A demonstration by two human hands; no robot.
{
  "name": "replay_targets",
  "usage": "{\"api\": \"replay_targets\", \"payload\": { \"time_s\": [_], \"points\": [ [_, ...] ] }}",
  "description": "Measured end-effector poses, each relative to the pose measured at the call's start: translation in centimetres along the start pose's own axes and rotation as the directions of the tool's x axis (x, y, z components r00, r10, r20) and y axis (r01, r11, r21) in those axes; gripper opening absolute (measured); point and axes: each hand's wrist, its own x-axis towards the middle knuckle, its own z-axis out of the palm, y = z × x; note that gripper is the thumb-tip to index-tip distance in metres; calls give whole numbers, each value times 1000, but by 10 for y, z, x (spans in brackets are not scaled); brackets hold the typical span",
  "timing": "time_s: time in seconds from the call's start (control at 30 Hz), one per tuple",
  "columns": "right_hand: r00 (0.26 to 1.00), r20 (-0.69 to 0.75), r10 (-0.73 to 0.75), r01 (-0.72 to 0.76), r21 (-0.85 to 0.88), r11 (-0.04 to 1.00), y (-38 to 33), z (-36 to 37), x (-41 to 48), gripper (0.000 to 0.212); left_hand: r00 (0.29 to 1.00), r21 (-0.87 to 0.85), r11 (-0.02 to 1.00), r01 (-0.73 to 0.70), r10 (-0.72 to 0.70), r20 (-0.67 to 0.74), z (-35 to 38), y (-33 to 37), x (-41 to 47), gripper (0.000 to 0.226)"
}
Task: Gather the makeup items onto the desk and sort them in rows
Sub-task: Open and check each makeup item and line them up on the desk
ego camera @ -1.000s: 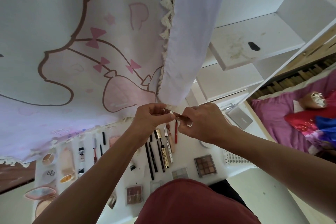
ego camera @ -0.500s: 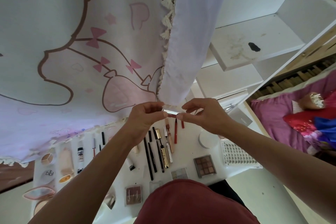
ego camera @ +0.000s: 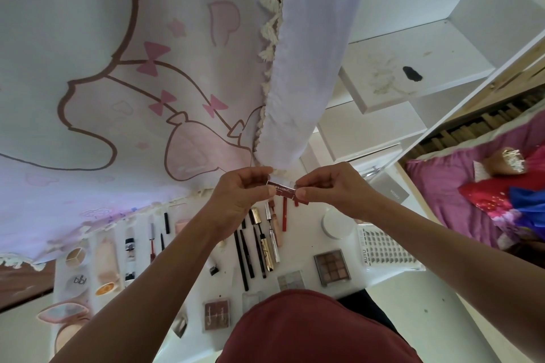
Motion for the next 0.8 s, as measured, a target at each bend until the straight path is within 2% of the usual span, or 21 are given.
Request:
{"api": "replay_targets", "payload": {
  "time_s": [0.13,0.2,0.23,0.27,0.3,0.37,0.4,0.47,0.53,0.67,0.8],
  "points": [
    [1000,7,12,-11,-33,999,2,-1,2,28,1000,32,999,-4,4,-20,1,0,1,33],
    [1000,1,4,-4,-150,989,1,-1,3,23,999,44,999,6,-4,-44,2,0,2,27],
    [999,-14,-35,30,-275,961,1,1,4,24,998,30,999,19,-17,-66,2,-1,3,24],
    [992,-29,-122,97,-437,894,2,3,5,25,995,11,999,37,-36,-89,2,-1,4,20],
    [970,-30,-241,177,-593,786,3,7,6,26,992,-4,999,51,-51,-111,2,-1,5,17],
    [916,4,-401,257,-774,579,5,13,8,34,988,0,998,67,-66,-143,3,0,7,13],
    [914,26,-405,259,-805,534,6,13,9,43,986,11,997,73,-70,-151,4,0,8,13],
    [933,65,-353,249,-825,508,7,12,10,57,984,41,995,86,-78,-160,4,0,9,16],
    [937,113,-330,267,-844,466,7,9,11,64,983,68,993,100,-88,-159,4,0,7,16],
    [903,217,-371,342,-887,312,4,12,11,59,983,128,985,113,-92,-162,5,-2,6,19],
    [884,252,-395,360,-905,227,5,13,12,59,980,161,978,130,-101,-173,5,-3,7,26]
  ]
}}
